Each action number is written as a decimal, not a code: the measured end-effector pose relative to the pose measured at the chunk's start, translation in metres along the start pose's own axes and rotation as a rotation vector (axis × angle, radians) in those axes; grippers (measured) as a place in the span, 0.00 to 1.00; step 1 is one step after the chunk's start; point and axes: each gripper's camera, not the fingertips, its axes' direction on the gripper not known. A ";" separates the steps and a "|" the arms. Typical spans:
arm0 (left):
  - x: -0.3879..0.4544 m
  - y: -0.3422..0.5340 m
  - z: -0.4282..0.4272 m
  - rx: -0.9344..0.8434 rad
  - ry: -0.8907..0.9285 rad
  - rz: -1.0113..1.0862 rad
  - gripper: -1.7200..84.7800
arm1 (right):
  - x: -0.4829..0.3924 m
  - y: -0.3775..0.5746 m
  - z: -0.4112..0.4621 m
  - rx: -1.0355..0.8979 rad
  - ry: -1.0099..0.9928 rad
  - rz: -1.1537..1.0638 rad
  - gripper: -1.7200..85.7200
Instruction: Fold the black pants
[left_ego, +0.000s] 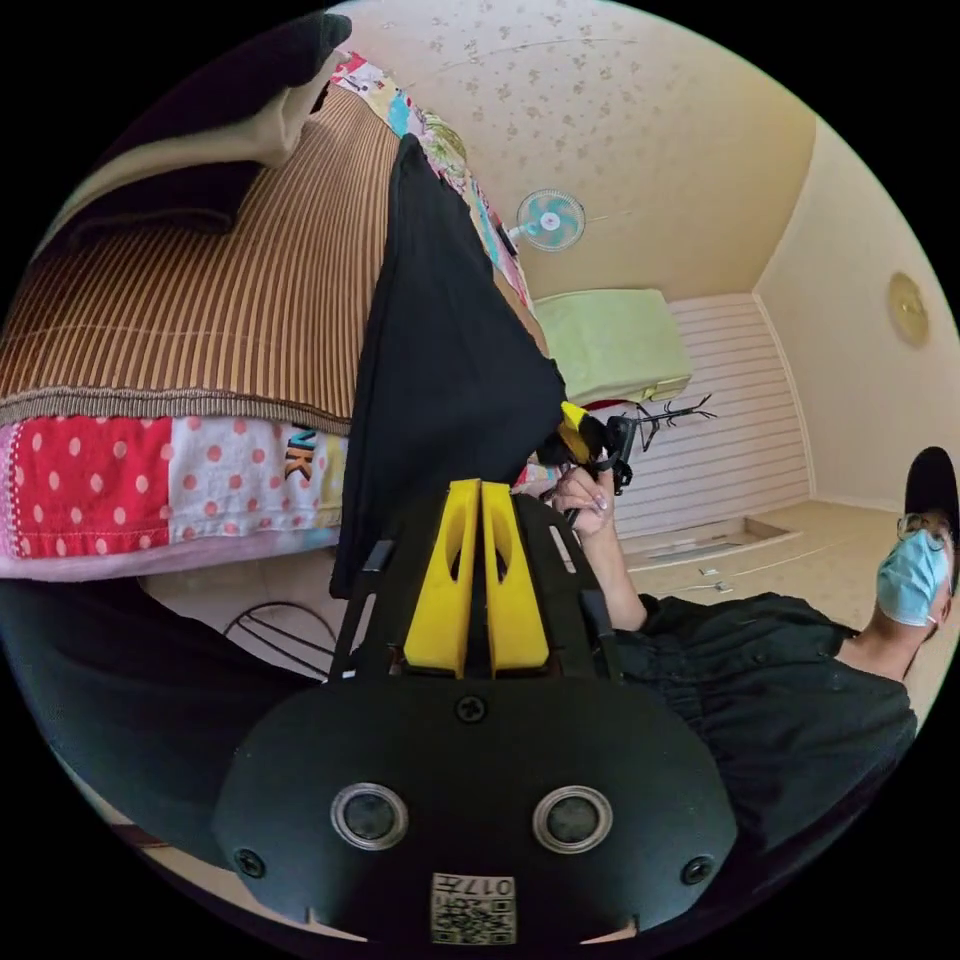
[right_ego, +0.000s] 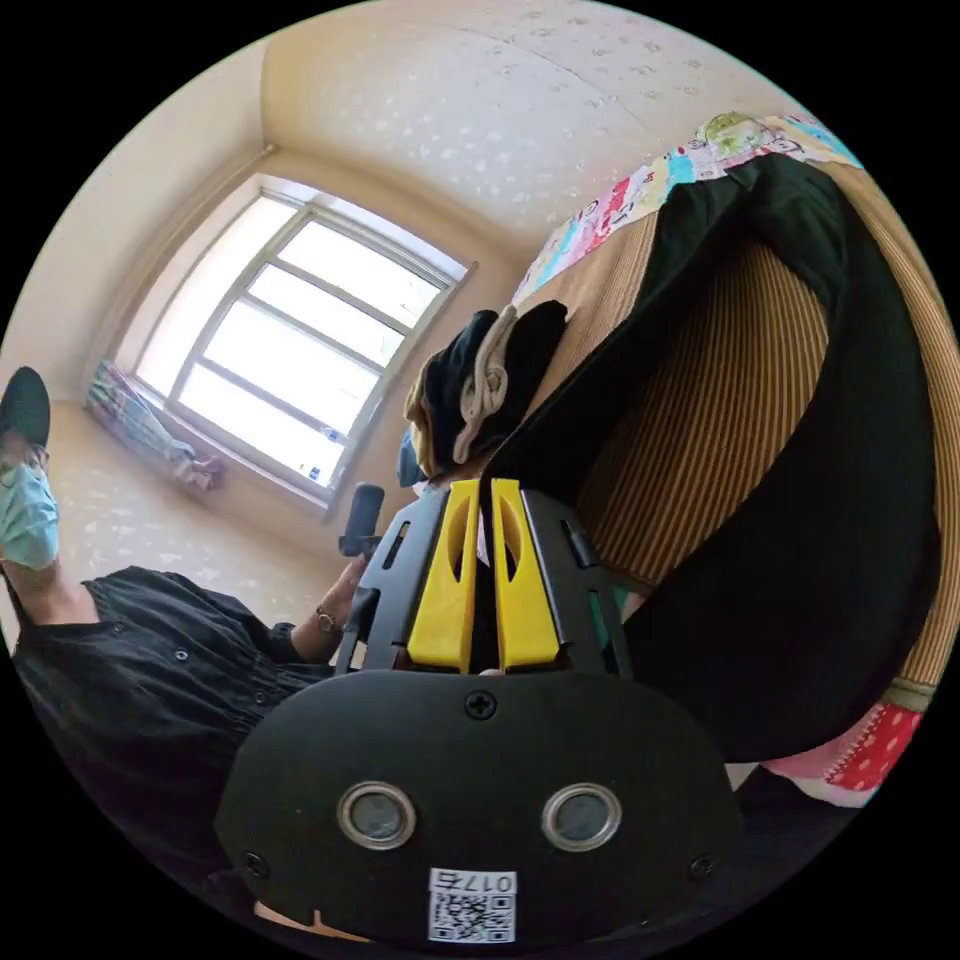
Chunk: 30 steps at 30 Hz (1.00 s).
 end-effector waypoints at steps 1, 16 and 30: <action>0.012 0.000 0.003 -0.024 -0.138 0.018 0.01 | 0.015 0.002 -0.005 0.032 -0.068 0.101 0.06; 0.186 -0.020 0.161 -0.131 -1.046 0.307 0.10 | -0.059 0.021 0.045 -0.108 0.909 -0.053 0.11; 0.173 -0.001 0.186 -0.208 -1.003 0.247 0.10 | -0.023 0.027 0.118 -0.442 1.129 -0.070 0.13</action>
